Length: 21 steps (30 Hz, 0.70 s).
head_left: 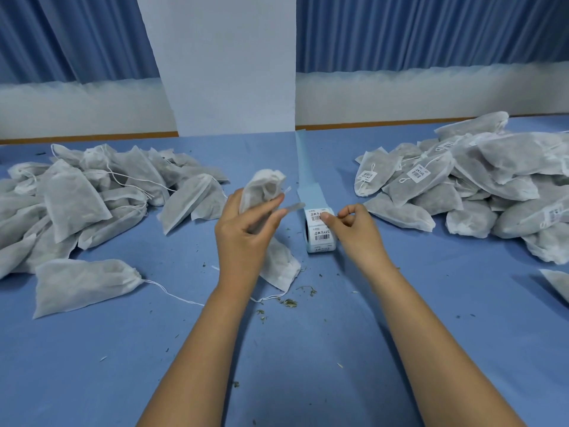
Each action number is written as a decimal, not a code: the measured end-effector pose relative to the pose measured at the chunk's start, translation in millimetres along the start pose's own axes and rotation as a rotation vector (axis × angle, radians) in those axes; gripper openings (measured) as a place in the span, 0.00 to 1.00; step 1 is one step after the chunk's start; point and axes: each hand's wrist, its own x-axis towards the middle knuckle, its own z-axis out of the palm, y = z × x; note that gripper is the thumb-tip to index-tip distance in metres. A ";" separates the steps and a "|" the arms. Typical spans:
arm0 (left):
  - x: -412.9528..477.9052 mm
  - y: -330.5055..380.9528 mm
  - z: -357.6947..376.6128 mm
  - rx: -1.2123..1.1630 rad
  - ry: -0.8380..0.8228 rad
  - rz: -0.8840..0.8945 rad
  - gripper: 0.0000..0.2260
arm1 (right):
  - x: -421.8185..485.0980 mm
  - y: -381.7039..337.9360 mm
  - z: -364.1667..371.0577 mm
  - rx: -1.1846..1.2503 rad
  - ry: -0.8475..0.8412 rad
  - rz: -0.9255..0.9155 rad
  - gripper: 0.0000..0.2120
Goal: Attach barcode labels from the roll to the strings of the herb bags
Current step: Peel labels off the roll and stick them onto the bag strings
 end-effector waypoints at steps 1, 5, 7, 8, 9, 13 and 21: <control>-0.9 0.4 0.1 0.010 -0.011 0.023 0.13 | -1.0 0.3 -0.8 -0.054 0.036 -0.018 0.12; 0.2 1.3 0.4 0.019 -0.023 0.042 0.15 | -12.2 -7.5 -9.0 -0.133 0.227 -0.277 0.14; 0.1 1.3 1.1 0.028 -0.047 0.054 0.16 | -21.1 -18.7 -8.4 0.050 0.127 -0.295 0.18; -0.4 1.8 1.5 0.036 -0.063 0.066 0.16 | -25.6 -24.7 -6.5 0.132 0.047 -0.257 0.19; -1.0 2.4 2.2 0.049 -0.078 0.086 0.17 | -29.6 -29.5 -4.2 0.195 -0.031 -0.199 0.19; -1.0 3.8 3.4 0.112 -0.110 0.192 0.18 | -34.8 -34.2 -2.5 0.306 -0.190 -0.013 0.17; -0.9 16.6 2.3 -0.010 -0.124 -0.060 0.21 | -32.2 -33.9 -16.3 0.427 -0.325 0.035 0.14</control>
